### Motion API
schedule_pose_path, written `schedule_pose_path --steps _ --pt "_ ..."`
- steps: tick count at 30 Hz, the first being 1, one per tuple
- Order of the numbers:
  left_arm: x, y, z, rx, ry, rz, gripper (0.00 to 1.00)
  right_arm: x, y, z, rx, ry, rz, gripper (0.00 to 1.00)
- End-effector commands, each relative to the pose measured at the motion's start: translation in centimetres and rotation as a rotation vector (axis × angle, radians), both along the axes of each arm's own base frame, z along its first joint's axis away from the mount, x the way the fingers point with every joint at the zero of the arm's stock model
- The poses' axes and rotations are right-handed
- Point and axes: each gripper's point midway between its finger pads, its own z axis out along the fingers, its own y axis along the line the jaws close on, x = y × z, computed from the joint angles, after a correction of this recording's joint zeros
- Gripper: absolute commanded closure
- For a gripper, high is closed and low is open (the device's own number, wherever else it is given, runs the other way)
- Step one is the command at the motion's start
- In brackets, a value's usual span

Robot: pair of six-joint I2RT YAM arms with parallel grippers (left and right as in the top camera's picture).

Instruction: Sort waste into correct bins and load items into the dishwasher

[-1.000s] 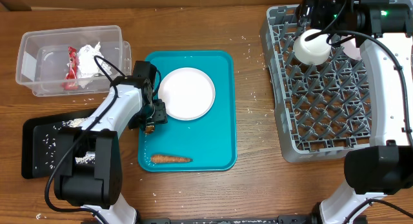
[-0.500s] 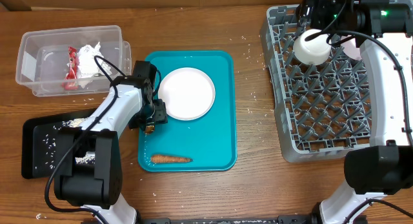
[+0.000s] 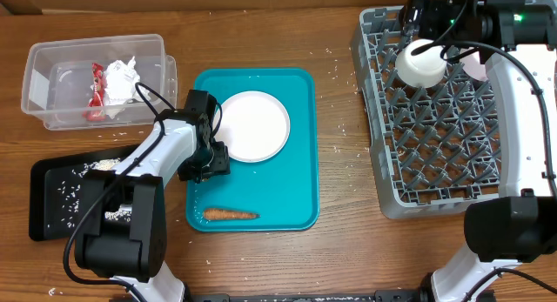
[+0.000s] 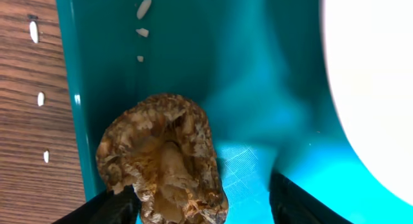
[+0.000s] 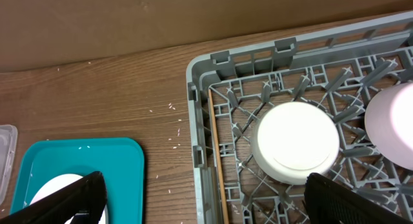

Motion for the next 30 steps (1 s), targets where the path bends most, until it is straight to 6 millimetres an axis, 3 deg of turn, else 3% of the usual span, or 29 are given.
schedule_pose_path --steps 1,14,22,30 --pt "-0.4 0.0 -0.8 0.002 0.013 0.008 0.36 0.1 -0.3 0.1 -0.002 -0.004 -0.012 0.00" --pt "1.1 1.0 -0.7 0.061 -0.055 0.071 0.40 0.1 -0.3 0.1 -0.002 -0.005 -0.012 0.00" --pt "0.9 1.0 -0.7 0.062 -0.045 0.073 0.57 0.1 -0.3 0.1 -0.002 -0.005 -0.012 0.00" --pt "1.1 1.0 0.7 0.066 -0.025 0.089 0.62 0.1 -0.3 0.1 -0.002 -0.005 -0.012 0.00"
